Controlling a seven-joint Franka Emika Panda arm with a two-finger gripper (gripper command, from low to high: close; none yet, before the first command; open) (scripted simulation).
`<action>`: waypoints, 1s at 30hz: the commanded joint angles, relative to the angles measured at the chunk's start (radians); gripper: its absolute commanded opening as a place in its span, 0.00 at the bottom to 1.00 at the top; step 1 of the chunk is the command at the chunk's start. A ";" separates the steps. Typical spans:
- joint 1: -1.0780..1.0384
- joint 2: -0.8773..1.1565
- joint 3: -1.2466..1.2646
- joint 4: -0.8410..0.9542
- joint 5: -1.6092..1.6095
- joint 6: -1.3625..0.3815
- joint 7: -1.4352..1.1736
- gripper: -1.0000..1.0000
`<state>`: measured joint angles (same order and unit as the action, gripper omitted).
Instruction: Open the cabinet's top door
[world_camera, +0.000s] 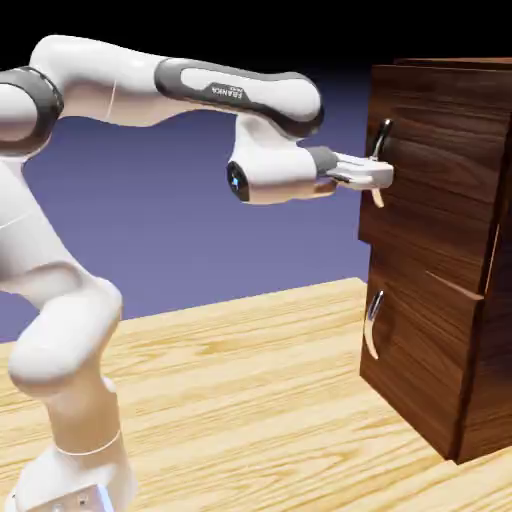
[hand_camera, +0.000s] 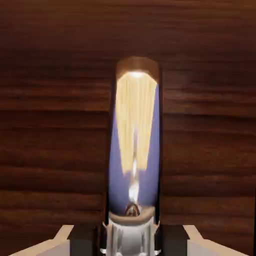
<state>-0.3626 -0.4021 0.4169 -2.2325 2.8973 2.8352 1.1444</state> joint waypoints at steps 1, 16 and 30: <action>0.037 -0.003 -0.034 -0.009 0.015 -0.004 0.007 0.00; 0.347 -0.183 -0.395 -0.241 -0.621 -0.170 0.460 0.00; 0.367 -0.326 -0.698 -0.374 -1.230 -0.552 0.780 0.00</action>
<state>0.0042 -0.7278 -0.2809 -2.6066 1.6688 2.2844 1.9238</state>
